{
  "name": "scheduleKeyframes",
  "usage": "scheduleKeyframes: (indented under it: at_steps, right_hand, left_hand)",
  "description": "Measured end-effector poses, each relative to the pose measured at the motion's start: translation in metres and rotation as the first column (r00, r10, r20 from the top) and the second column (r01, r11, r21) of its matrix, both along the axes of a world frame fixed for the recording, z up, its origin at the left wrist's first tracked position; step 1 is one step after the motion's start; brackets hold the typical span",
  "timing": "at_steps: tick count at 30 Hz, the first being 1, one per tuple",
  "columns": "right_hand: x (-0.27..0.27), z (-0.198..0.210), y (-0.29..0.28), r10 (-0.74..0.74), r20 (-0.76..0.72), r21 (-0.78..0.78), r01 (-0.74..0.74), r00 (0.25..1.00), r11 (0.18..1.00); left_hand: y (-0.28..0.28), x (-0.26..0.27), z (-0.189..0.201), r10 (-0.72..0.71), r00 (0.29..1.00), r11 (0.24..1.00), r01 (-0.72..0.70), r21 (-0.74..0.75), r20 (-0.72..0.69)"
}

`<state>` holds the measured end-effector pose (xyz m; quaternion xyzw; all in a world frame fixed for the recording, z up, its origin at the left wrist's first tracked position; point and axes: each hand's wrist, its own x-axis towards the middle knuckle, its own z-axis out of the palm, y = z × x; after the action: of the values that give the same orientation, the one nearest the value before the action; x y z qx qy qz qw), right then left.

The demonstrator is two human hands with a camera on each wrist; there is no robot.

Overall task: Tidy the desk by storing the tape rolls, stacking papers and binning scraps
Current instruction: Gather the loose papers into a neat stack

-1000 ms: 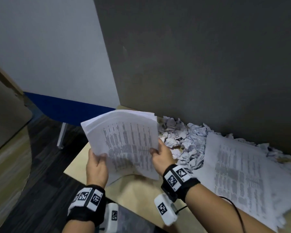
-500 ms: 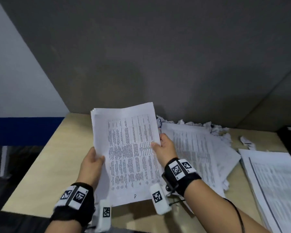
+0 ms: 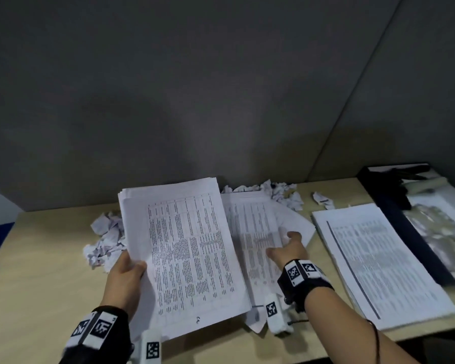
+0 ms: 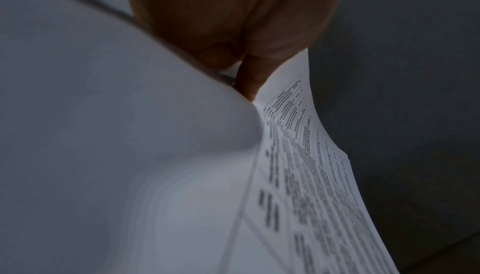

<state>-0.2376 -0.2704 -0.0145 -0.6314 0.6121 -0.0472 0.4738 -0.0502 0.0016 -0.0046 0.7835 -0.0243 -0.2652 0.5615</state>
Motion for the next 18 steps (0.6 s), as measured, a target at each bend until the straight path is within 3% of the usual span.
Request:
scheduleKeyframes:
  at_steps: [2,6,10,14,18]
  right_hand:
    - [0.003,0.001,-0.003,-0.009,-0.023,0.019,0.009,1.000,1.000]
    - [0.005,-0.001,-0.009,0.113,-0.026,-0.072,-0.115,0.993,0.991]
    - [0.000,0.002,-0.011,0.149,0.188,-0.068,-0.139,0.971,0.988]
    - [-0.006,0.010,-0.009,0.071,0.397,0.048,-0.098,0.915,0.994]
    - [0.000,0.027,-0.007,0.027,0.476,0.133,-0.102,0.879,0.986]
  left_hand:
    - [-0.008,-0.001,-0.001,-0.018,1.000,1.000,0.018,-0.001,-0.023]
    - [-0.022,-0.006,0.002,-0.056,0.995,0.998,0.055,-0.015,-0.087]
    - [-0.040,-0.010,0.000,-0.089,0.986,0.996,0.087,-0.020,-0.144]
    - [-0.061,-0.016,0.004,-0.105,0.980,0.993,0.096,-0.062,-0.167]
    - [-0.072,-0.018,0.015,-0.069,0.986,0.994,0.054,-0.099,-0.153]
